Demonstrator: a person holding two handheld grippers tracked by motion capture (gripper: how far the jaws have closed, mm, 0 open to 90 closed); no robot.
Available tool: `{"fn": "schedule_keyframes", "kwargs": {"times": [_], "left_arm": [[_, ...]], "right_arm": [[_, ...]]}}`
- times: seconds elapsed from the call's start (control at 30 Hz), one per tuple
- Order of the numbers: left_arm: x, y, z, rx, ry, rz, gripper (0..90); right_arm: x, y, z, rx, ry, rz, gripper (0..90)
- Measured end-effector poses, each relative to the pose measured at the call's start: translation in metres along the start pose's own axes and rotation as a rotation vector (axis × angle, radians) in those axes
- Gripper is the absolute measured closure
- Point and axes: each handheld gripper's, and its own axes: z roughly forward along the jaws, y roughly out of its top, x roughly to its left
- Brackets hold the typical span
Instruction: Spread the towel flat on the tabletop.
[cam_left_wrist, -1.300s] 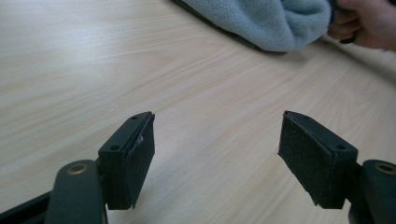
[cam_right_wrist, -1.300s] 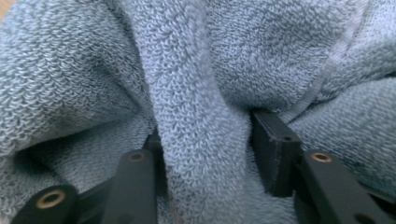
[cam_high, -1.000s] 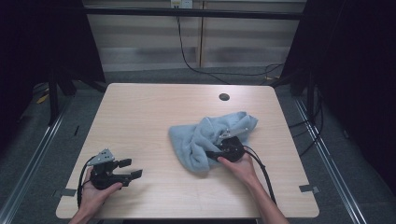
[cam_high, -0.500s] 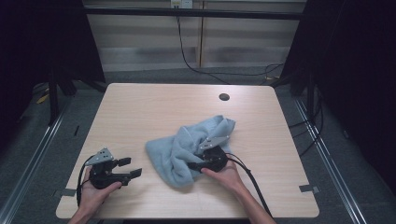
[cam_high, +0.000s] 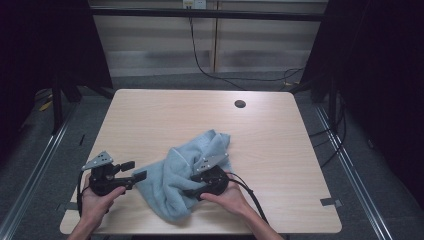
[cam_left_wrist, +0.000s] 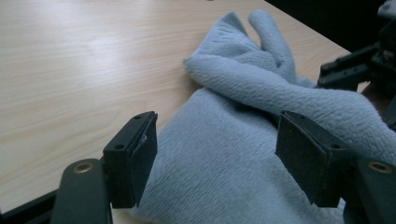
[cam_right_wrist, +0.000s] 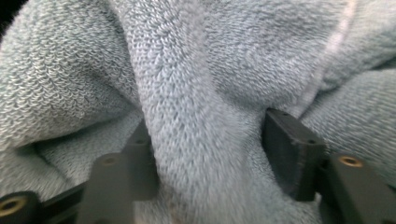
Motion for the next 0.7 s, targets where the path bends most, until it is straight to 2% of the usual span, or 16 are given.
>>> {"fn": "schedule_keyframes", "kwargs": {"times": [0.03, 0.07, 0.13, 0.17, 0.2, 0.3, 0.33, 0.37, 0.4, 0.43, 0.47, 0.5, 0.53, 0.6, 0.67, 0.7], "left_arm": [[-0.003, 0.007, 0.005, 0.007, -0.005, 0.029, 29.8], [-0.004, 0.011, 0.008, 0.006, -0.008, 0.033, 30.4], [-0.005, 0.015, 0.012, 0.003, -0.012, 0.029, 30.8], [-0.005, 0.02, 0.015, -0.004, -0.019, 0.027, 31.7], [-0.003, 0.027, 0.025, -0.022, -0.024, 0.001, 32.9], [-0.002, 0.032, 0.038, -0.002, -0.037, 0.006, 33.0], [-0.002, 0.033, 0.045, 0.006, -0.05, 0.01, 32.9], [-0.002, 0.035, 0.06, 0.046, -0.067, 0.03, 31.9], [-0.001, 0.035, 0.069, 0.074, -0.063, 0.044, 31.3], [-0.001, 0.035, 0.069, 0.074, -0.063, 0.044, 29.2], [-0.001, 0.034, 0.076, 0.1, -0.062, 0.058, 26.3], [0.001, 0.029, 0.091, 0.154, -0.048, 0.065, 25.9], [0.001, 0.029, 0.091, 0.154, -0.048, 0.065, 24.2], [0.005, 0.019, 0.102, 0.181, -0.063, 0.026, 22.8], [0.005, 0.018, 0.102, 0.191, -0.07, 0.027, 22.7], [0.005, 0.016, 0.101, 0.183, -0.068, 0.022, 22.7]], "right_arm": [[0.0, 0.001, -0.014, -0.012, -0.011, 0.006, 36.4], [-0.001, 0.001, -0.022, -0.02, -0.021, 0.011, 36.5], [-0.002, 0.001, -0.029, -0.023, -0.021, 0.024, 37.0], [-0.006, 0.0, -0.045, -0.051, -0.049, 0.03, 40.9], [-0.01, 0.001, -0.052, -0.069, -0.062, 0.043, 41.7], [-0.025, 0.006, -0.065, -0.103, -0.11, 0.063, 40.6], [-0.032, 0.008, -0.066, -0.102, -0.131, 0.067, 38.2], [-0.039, 0.01, -0.065, -0.104, -0.15, 0.073, 34.1], [-0.047, 0.012, -0.062, -0.099, -0.165, 0.084, 29.9], [-0.047, 0.012, -0.062, -0.099, -0.165, 0.084, 29.9], [-0.061, 0.015, -0.055, -0.084, -0.194, 0.091, 28.6], [-0.066, 0.016, -0.05, -0.084, -0.202, 0.101, 26.2], [-0.066, 0.016, -0.05, -0.084, -0.202, 0.101, 26.2], [-0.075, 0.017, -0.033, -0.061, -0.209, 0.113, 22.9], [-0.077, 0.016, -0.027, -0.062, -0.207, 0.115, 21.7], [-0.077, 0.012, -0.015, -0.027, -0.212, 0.113, 21.5]]}}
